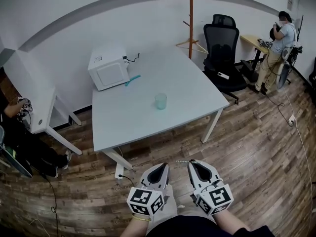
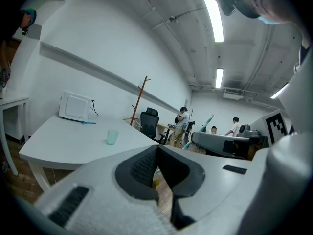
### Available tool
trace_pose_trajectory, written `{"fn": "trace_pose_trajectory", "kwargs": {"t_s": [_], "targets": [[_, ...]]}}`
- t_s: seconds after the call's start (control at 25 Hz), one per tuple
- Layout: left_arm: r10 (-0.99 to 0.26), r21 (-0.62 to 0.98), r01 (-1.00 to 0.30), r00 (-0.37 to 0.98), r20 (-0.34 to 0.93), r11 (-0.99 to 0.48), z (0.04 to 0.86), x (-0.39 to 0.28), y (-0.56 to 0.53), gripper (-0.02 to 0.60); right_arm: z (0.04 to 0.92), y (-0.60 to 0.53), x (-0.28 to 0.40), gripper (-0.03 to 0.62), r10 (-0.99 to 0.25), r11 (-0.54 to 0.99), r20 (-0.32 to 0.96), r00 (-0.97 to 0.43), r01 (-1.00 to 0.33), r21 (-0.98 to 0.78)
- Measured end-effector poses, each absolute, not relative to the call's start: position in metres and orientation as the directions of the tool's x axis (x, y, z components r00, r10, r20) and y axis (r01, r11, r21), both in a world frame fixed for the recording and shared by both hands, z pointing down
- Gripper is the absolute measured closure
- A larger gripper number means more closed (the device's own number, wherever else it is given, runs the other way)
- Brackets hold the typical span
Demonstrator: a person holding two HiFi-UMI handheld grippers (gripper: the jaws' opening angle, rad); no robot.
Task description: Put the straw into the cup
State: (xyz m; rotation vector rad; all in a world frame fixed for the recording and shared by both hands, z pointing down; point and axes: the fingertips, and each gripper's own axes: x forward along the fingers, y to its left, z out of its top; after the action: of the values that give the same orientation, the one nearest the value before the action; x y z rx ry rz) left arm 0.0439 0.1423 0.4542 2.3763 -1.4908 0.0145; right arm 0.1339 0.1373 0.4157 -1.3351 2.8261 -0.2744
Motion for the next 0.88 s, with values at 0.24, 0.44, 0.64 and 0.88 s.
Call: {"fn": "trace_pose_trajectory", "kwargs": {"t_s": [0.24, 0.44, 0.64, 0.88], "targets": [[-0.868, 0.241, -0.881, 0.456, 0.199, -0.407, 0.456, 0.033, 0.107, 0.563, 0.413, 0.1, 0.121, 0.553, -0.766, 0.625, 0.062, -0.64, -0.763, -0.164], [-0.871, 0.248, -0.882, 0.45, 0.196, -0.4, 0.456, 0.013, 0.068, 0.563, 0.407, 0.065, 0.103, 0.553, -0.756, 0.641, 0.056, -0.652, -0.755, -0.142], [-0.867, 0.256, -0.879, 0.456, 0.203, -0.403, 0.463, -0.004, 0.025, 0.563, 0.409, 0.024, 0.086, 0.553, -0.757, 0.641, 0.053, -0.651, -0.756, -0.13], [-0.858, 0.264, -0.874, 0.466, 0.216, -0.408, 0.468, -0.027, -0.028, 0.563, 0.408, -0.027, 0.061, 0.553, -0.766, 0.629, 0.07, -0.639, -0.768, -0.122]]}}
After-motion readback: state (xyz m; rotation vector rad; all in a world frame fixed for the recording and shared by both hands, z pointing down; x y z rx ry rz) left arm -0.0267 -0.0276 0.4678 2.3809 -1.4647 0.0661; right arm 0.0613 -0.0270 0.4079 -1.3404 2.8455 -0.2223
